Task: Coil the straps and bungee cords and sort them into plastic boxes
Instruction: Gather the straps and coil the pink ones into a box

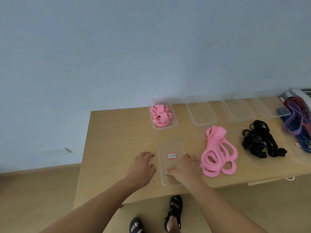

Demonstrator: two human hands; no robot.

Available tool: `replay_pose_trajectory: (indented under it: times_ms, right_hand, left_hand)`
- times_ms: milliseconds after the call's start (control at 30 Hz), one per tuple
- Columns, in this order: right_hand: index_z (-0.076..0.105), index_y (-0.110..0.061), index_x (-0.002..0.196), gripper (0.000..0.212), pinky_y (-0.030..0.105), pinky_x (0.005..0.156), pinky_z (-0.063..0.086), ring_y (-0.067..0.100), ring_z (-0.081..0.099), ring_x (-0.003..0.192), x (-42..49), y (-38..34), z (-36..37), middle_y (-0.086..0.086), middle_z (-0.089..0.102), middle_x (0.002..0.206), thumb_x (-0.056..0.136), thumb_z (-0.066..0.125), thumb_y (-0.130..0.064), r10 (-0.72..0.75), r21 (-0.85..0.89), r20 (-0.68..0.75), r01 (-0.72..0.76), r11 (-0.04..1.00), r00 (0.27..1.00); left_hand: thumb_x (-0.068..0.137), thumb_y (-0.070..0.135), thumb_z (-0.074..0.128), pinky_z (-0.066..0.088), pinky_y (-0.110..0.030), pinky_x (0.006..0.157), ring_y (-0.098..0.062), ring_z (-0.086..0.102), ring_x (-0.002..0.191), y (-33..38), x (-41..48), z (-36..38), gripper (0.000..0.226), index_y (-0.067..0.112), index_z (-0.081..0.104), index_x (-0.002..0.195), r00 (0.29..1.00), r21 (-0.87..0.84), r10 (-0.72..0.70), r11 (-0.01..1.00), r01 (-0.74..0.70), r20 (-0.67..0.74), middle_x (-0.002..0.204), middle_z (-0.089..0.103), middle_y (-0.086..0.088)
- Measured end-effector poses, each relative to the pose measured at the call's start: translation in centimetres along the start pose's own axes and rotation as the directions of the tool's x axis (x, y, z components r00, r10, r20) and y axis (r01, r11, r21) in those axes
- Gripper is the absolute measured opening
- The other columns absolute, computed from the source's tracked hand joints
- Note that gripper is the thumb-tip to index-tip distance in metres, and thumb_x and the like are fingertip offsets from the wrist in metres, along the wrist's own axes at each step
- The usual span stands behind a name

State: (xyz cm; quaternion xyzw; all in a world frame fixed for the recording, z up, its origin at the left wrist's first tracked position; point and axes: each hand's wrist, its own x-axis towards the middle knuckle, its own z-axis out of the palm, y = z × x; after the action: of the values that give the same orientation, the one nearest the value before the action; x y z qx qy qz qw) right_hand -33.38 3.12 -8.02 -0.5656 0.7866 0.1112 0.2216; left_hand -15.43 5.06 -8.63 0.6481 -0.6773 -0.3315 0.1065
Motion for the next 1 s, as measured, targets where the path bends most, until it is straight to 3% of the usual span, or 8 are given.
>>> replay_pose_trajectory:
  times_ms: [133,333,433,567,667,767,867,1000]
  right_hand:
    - [0.034,-0.009,0.127,0.108,0.033,0.078,0.041,0.028,0.05,0.114,0.0,0.3,-0.2,0.011,0.042,0.126,0.049,0.078,-0.069,0.037,0.121,0.029,-0.04,0.992,0.999]
    - [0.037,-0.01,0.122,0.097,0.031,0.072,0.038,0.027,0.052,0.11,0.2,0.3,-0.4,0.007,0.043,0.121,0.053,0.082,-0.061,0.025,0.108,-0.004,-0.025,0.994,1.0]
    - [0.044,-0.013,0.112,0.066,0.032,0.067,0.041,0.025,0.06,0.097,0.8,0.3,-0.8,0.002,0.055,0.109,0.067,0.075,-0.05,-0.006,0.222,0.018,0.002,0.975,1.0]
    - [0.057,-0.014,0.078,0.013,0.032,0.061,0.044,0.018,0.059,0.067,1.9,0.3,-3.3,-0.003,0.064,0.073,0.083,0.057,-0.026,-0.203,0.437,0.006,0.18,0.881,0.979]
    - [0.06,-0.016,0.074,0.015,0.03,0.057,0.046,0.006,0.056,0.05,2.2,-0.4,-6.1,-0.007,0.07,0.063,0.086,0.058,-0.024,-0.278,0.552,-0.091,0.281,0.785,0.956]
    - [0.057,-0.024,0.085,0.006,0.026,0.051,0.039,-0.001,0.049,0.04,3.0,-1.5,-8.8,-0.012,0.068,0.058,0.091,0.056,-0.026,-0.321,0.627,-0.176,0.357,0.692,0.931]
    - [0.05,-0.028,0.089,0.008,0.027,0.051,0.038,0.0,0.05,0.043,4.7,-2.6,-10.6,-0.009,0.067,0.057,0.094,0.055,-0.031,-0.357,0.613,-0.216,0.411,0.675,0.909]
    - [0.058,-0.018,0.082,0.029,0.031,0.055,0.04,0.013,0.06,0.063,8.5,-4.1,-12.8,-0.002,0.066,0.066,0.097,0.047,-0.04,-0.36,0.498,-0.266,0.447,0.743,0.894]
  left_hand:
    - [0.096,0.022,0.048,0.029,-0.027,0.113,-0.019,0.04,0.137,-0.4,-0.4,-0.2,0.051,0.015,0.041,0.146,0.999,-0.036,-0.048,0.998,0.048,0.005,0.15,0.041,-0.002]
    - [0.097,0.025,0.048,0.038,-0.033,0.109,-0.019,0.047,0.132,0.2,0.4,-1.1,0.053,0.016,0.038,0.148,0.994,-0.103,-0.108,0.989,0.11,0.029,0.15,0.043,-0.003]
    - [0.096,0.028,0.049,0.043,-0.034,0.103,-0.019,0.053,0.125,0.4,0.8,-1.6,0.056,0.019,0.034,0.15,0.991,-0.14,-0.125,0.981,0.132,0.057,0.144,0.05,-0.002]
    - [0.096,0.035,0.049,0.046,-0.035,0.099,-0.022,0.057,0.119,0.5,1.4,-2.7,0.062,0.019,0.027,0.152,0.986,-0.146,-0.15,0.976,0.16,0.076,0.14,0.053,-0.001]
    - [0.098,0.036,0.046,0.047,-0.033,0.09,-0.02,0.06,0.107,1.2,2.5,-4.1,0.059,0.014,0.031,0.151,0.986,-0.163,-0.162,0.973,0.166,0.039,0.12,0.064,0.003]
    - [0.098,0.029,0.046,0.053,-0.032,0.079,-0.019,0.067,0.085,2.4,4.3,-5.6,0.05,0.012,0.04,0.145,0.983,-0.262,-0.183,0.949,0.175,-0.004,0.095,0.069,0.004]
    - [0.097,0.019,0.045,0.044,-0.015,0.05,-0.015,0.064,0.066,3.6,6.9,-7.1,0.036,0.01,0.052,0.132,0.977,-0.378,-0.211,0.908,0.181,-0.041,0.085,0.07,0.002]
    - [0.097,0.015,0.048,0.047,-0.024,0.058,-0.02,0.06,0.067,4.7,10.8,-8.9,0.024,0.007,0.055,0.118,0.956,-0.406,-0.277,0.888,0.216,-0.099,0.083,0.07,-0.005]
